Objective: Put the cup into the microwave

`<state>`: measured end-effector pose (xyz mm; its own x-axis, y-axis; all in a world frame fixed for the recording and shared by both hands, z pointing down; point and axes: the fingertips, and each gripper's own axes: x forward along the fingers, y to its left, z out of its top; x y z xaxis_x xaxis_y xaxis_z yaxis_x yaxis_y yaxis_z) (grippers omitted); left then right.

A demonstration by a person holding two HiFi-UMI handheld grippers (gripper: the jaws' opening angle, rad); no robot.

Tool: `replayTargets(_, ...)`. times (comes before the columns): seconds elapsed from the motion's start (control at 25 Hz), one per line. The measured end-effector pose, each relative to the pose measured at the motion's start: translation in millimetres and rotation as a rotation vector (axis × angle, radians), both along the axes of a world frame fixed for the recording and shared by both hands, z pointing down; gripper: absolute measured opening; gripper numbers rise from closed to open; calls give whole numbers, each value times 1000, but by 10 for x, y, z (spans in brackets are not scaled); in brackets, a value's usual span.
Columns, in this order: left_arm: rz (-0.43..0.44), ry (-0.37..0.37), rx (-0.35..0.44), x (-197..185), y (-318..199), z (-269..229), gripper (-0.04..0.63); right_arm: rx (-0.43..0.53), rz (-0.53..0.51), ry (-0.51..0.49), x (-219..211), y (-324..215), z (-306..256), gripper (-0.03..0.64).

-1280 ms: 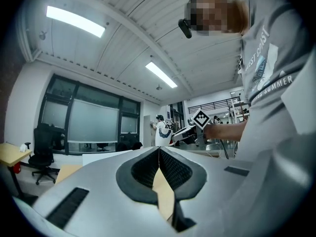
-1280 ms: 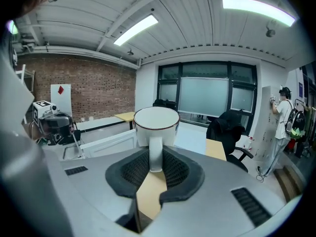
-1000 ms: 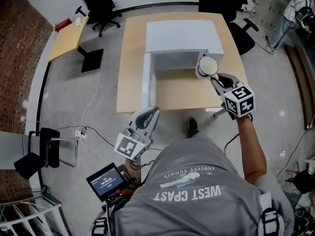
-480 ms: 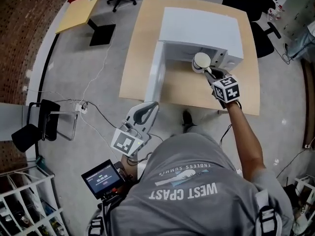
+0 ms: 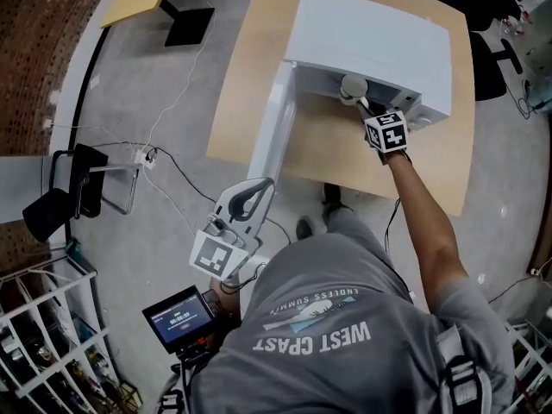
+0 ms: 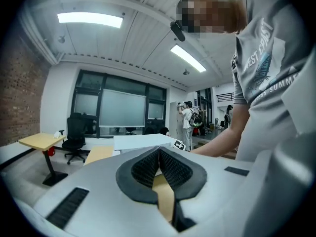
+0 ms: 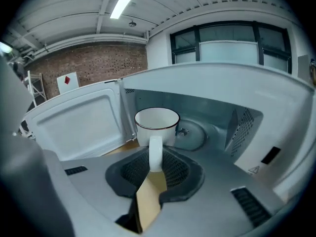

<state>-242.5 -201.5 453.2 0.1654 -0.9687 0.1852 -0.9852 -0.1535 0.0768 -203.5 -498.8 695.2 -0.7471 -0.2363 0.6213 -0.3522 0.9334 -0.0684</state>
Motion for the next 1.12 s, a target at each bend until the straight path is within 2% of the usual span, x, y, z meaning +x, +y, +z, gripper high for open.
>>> replayTargets(0.32,-68,16,-80,-175,-250,124,21,76,-2,-56,-521,-609,138,69)
replayTargets(0.44,-61,4,-170,-291,-491,88,21,91,9,-61,-713,-993,38,69)
replayTargets(0.52,-54,34,-216,-364,-554,168,21,106,49,-49,-706,-1182,96,69)
replayTargets(0.6,-59,60,-183,-422,-473,229,21,120,96,-60,-711,-1150,149,69)
replayTargets(0.76,-65,27,-88,-429,-222,305,21,134,143,-90,-777,-907,316,69)
replayTargets(0.88,-56,3,-71,-416,-172,331,21,147,158,-83,-748,-921,383,69)
replayTargets(1.12,-68,8,-74,-440,-147,348,21,189,187,-83,-757,-985,306,71)
